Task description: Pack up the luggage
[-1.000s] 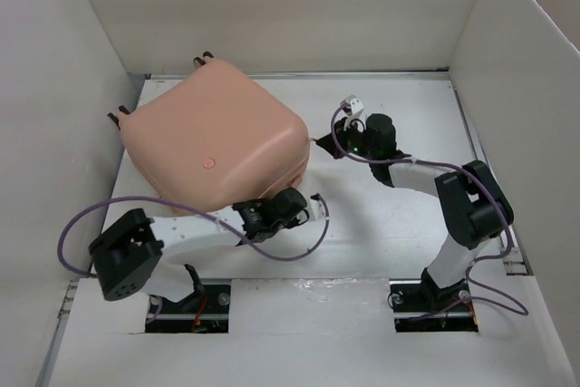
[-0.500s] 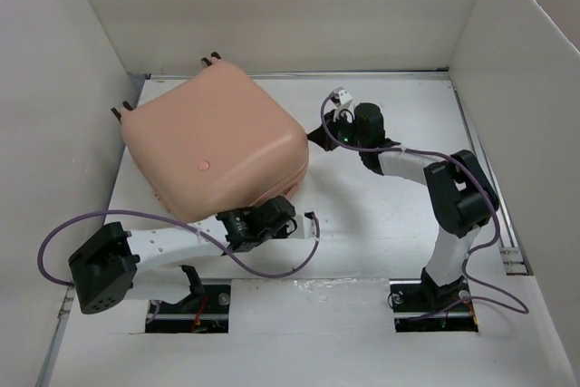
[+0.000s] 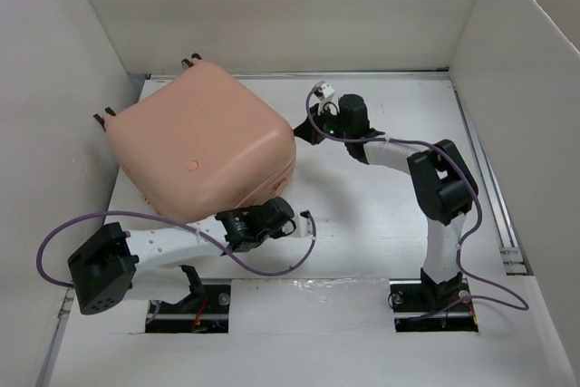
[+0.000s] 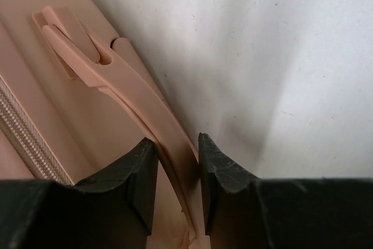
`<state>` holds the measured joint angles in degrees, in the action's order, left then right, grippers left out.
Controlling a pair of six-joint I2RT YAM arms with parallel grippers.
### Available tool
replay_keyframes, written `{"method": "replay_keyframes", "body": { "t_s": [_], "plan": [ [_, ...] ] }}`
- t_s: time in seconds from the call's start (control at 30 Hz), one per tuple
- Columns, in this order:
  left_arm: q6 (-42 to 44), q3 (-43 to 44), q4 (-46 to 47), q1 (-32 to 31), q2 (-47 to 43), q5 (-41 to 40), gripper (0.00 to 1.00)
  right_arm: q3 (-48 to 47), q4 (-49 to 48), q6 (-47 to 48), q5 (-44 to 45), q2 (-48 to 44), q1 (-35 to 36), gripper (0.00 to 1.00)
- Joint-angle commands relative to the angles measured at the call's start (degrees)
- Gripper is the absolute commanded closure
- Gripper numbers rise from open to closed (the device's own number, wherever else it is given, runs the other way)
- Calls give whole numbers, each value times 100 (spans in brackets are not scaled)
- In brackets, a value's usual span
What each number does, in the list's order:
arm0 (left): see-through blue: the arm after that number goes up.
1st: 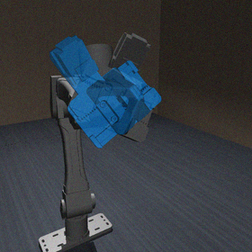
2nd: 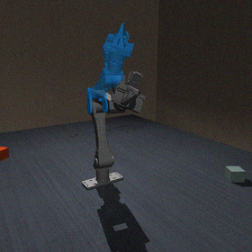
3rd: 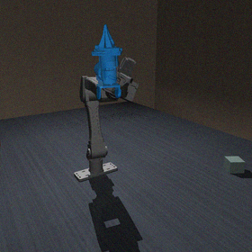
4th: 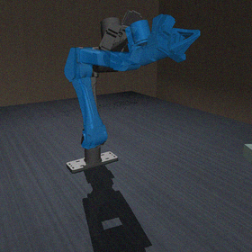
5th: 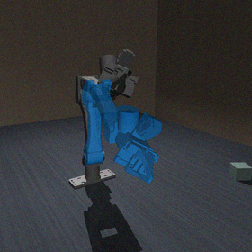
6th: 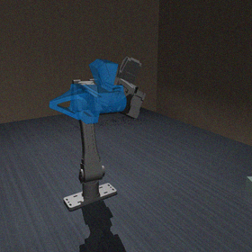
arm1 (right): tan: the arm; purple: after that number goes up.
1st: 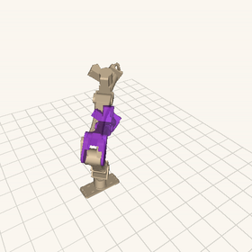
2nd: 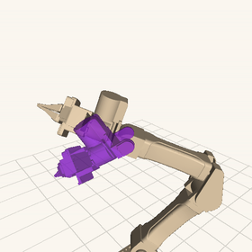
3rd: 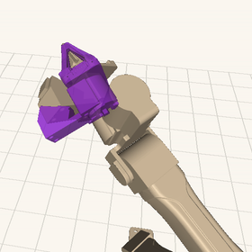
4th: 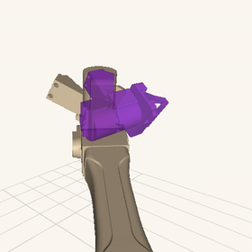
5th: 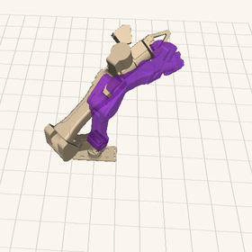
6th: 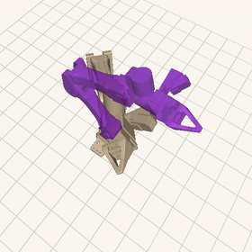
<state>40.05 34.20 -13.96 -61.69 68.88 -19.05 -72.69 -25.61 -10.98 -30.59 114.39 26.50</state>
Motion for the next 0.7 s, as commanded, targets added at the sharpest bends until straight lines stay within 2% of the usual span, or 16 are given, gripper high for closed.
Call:
{"method": "replay_keyframes", "body": {
  "t_s": [0.0, 0.07, 0.1, 0.13, 0.2, 0.23, 0.27, 0.3, 0.4, 0.43, 0.47, 0.5, 0.53, 0.63, 0.67],
  "plan": [
    [-76, 190, -1312, -352, -147, 668, 87, -98, -207, 290, 2013, 278, -145, 100],
    [-260, 656, -1119, -352, -261, 142, 80, -18, -208, 290, 2013, 207, -145, 100],
    [-461, 954, -1118, -352, -261, 34, 69, 43, -208, 290, 1926, 154, -145, 100],
    [-542, 1653, -1048, -352, -261, 33, 61, 44, -208, 290, 1873, 154, -145, 100],
    [-743, 2404, -1048, -46, -192, 33, 38, 44, -208, 290, 1741, 154, -93, 100],
    [-953, 3138, -1048, 129, -87, 33, 29, 44, -208, 238, 1741, 154, -93, 100],
    [-1069, 3494, -1048, 340, 45, 33, 28, 44, -208, 237, 1741, 102, -40, 100],
    [-1200, 3854, -1326, 803, 420, -28, 28, 44, -208, 237, 1680, 101, -40, 100],
    [-1912, 5199, -2107, 1648, 1247, -21, 30, 97, -208, 237, 1626, 48, 74, 100],
    [-2087, 5464, -2242, 2261, 1381, -20, 30, 97, -208, 237, 1626, -21, 127, 100],
    [-2255, 5858, -2365, 2580, 1487, 58, 30, 158, -208, 237, 1626, -22, 127, 100],
    [-2404, 5984, -2436, 2888, 1557, 59, 31, 158, -208, 237, 1626, -22, 197, 100],
    [-2710, 6080, -2497, 3491, 1558, 59, 31, 158, -208, 185, 1626, -22, 197, 100],
    [-3099, 6143, -2498, 4496, 1305, 173, 31, 158, -208, 184, 1626, -22, 250, 100],
    [-3291, 6082, -2498, 5213, 1207, 173, 31, 106, -208, 184, 1626, -22, 250, 100]
  ]
}}
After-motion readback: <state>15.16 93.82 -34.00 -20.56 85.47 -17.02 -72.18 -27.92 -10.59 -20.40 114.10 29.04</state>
